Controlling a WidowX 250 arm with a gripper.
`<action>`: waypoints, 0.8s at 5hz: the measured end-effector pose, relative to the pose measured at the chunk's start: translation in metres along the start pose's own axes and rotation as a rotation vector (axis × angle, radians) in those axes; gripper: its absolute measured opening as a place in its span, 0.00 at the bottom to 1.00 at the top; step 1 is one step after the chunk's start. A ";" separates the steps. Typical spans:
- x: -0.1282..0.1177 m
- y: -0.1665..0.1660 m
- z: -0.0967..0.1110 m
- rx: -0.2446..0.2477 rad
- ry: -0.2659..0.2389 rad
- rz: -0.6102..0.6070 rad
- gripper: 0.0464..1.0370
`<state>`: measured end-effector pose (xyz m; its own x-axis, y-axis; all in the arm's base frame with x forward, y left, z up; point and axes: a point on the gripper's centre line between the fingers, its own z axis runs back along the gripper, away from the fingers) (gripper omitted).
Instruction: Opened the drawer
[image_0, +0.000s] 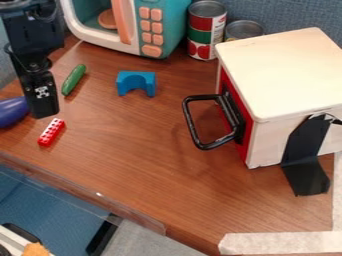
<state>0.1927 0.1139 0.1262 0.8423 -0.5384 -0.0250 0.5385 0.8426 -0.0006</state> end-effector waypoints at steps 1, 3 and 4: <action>0.001 -0.003 -0.005 -0.024 0.000 0.011 0.96; 0.035 -0.009 -0.019 -0.034 -0.152 0.160 0.96; 0.053 -0.015 -0.032 -0.033 -0.174 0.241 0.96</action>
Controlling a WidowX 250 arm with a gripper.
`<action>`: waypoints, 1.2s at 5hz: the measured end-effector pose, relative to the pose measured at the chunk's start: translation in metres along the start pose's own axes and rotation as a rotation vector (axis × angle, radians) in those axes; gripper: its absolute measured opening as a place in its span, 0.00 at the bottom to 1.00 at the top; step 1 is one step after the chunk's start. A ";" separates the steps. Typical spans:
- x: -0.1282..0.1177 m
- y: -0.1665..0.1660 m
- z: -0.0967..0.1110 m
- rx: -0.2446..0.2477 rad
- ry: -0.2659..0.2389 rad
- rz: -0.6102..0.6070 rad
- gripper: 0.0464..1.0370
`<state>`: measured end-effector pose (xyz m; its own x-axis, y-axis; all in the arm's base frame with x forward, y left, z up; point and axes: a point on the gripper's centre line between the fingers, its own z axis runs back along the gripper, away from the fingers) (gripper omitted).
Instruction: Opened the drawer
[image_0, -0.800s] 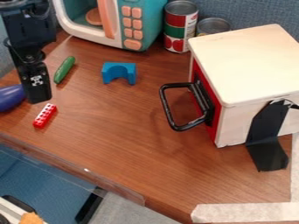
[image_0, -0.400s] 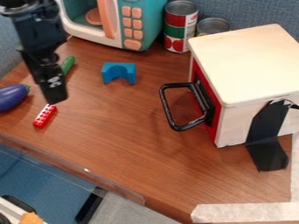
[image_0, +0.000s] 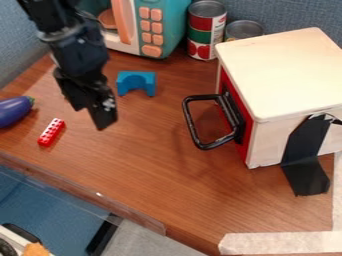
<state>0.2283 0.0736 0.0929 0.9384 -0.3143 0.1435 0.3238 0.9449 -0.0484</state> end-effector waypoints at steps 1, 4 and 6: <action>0.016 -0.008 -0.011 0.010 -0.039 0.082 0.96; 0.058 -0.027 -0.019 -0.017 -0.148 0.325 0.96; 0.079 -0.028 -0.020 -0.025 -0.278 0.627 0.96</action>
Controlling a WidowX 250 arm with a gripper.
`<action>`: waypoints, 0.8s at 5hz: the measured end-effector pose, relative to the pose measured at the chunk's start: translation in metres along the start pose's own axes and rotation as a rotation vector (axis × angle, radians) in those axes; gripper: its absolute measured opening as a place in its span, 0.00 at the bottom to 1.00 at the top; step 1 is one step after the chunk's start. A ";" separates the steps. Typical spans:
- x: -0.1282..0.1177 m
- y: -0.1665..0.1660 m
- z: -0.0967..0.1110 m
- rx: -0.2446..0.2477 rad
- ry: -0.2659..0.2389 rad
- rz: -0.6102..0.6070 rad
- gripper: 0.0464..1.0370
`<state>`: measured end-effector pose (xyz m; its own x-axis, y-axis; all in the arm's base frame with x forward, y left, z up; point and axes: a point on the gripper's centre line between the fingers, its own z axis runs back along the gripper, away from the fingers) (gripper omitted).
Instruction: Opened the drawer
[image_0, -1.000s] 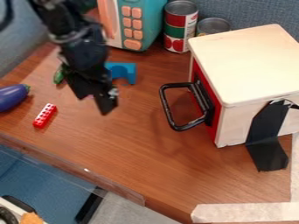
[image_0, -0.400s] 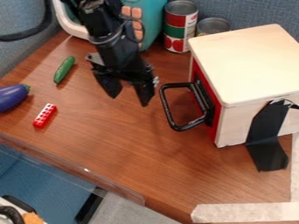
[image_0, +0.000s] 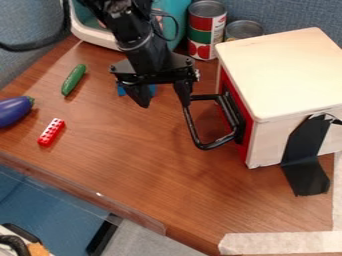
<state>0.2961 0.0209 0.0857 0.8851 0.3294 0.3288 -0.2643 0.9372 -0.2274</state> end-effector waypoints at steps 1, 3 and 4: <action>0.000 -0.007 -0.007 0.014 -0.025 0.076 0.96; -0.005 -0.021 -0.032 0.003 -0.052 0.166 0.96; -0.005 -0.023 -0.042 0.001 -0.060 0.190 0.96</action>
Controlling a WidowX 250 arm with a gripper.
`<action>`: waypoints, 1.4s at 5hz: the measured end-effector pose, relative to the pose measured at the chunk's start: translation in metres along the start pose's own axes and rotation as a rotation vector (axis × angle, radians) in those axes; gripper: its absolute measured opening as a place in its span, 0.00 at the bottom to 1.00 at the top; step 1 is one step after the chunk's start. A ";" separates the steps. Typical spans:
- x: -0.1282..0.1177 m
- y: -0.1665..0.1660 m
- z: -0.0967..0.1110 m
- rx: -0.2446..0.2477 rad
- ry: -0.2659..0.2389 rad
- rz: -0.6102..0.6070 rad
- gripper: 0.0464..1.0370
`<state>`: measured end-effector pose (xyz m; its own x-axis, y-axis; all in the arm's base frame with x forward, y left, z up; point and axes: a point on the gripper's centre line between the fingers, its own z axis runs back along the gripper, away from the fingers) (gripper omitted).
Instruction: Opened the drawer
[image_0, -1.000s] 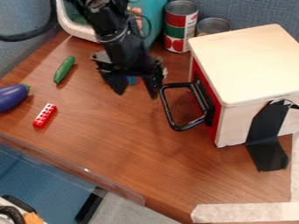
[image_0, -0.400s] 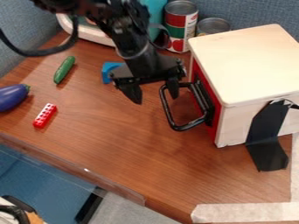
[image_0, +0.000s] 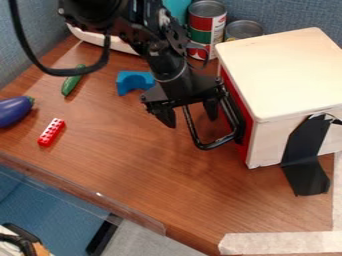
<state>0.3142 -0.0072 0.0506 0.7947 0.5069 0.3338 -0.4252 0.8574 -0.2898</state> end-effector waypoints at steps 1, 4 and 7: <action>-0.002 0.000 -0.009 -0.004 0.011 0.025 0.96; -0.010 0.007 -0.029 0.058 0.063 0.006 0.30; -0.010 0.031 -0.013 0.055 0.094 0.087 0.11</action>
<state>0.2987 0.0125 0.0261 0.7897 0.5714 0.2231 -0.5154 0.8153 -0.2638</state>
